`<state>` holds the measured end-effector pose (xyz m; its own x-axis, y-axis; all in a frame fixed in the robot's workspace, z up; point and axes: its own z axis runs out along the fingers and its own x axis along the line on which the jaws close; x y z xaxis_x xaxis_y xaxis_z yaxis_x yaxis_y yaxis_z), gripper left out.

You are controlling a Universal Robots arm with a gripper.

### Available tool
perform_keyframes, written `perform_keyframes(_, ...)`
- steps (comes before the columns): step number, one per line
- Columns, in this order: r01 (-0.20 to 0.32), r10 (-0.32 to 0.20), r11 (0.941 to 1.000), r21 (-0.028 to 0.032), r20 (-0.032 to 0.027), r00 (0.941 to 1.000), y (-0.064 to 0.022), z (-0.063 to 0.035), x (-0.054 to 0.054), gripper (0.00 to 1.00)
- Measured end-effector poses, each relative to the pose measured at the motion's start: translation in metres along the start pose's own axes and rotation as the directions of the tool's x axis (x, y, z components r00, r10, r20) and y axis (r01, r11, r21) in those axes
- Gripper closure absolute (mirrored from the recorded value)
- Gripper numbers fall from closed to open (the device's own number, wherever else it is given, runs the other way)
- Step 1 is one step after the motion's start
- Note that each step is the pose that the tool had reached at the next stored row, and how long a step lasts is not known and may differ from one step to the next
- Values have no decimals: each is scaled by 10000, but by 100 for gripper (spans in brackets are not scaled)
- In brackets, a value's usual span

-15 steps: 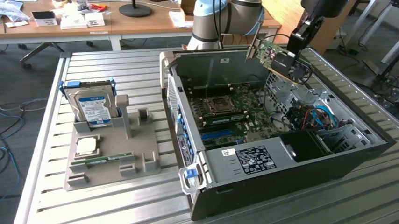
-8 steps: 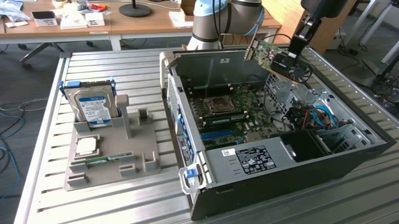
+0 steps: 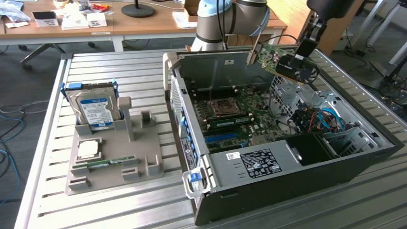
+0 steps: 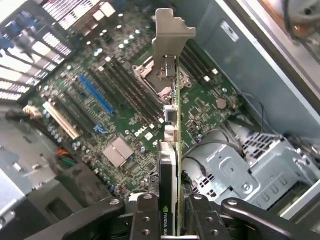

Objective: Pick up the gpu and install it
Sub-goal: 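Insert the gpu into the slot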

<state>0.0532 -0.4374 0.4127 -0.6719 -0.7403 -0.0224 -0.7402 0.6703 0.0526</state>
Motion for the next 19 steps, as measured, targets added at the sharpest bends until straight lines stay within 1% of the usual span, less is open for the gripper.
perform_keyframes(2, 358, -358, 9994, -8, -19, 9994, 0, 1, 0, 73)
perform_keyframes(5, 906, -906, 9959, -22, -47, 9959, 0, 1, 0, 73)
perform_keyframes(8, 1441, -1441, 9896, -37, -74, 9895, 0, 2, 0, 73)
perform_keyframes(10, 1811, -1812, 9834, -49, -92, 9834, 0, 2, 0, 73)
perform_keyframes(12, 2164, -2164, 9763, -61, -109, 9762, 0, 3, 0, 73)
perform_keyframes(15, 2684, -2685, 9633, -79, -134, 9632, 0, 4, 0, 73)
perform_keyframes(19, 3380, -3381, 9411, -107, -165, 9409, 0, 5, 0, 73)
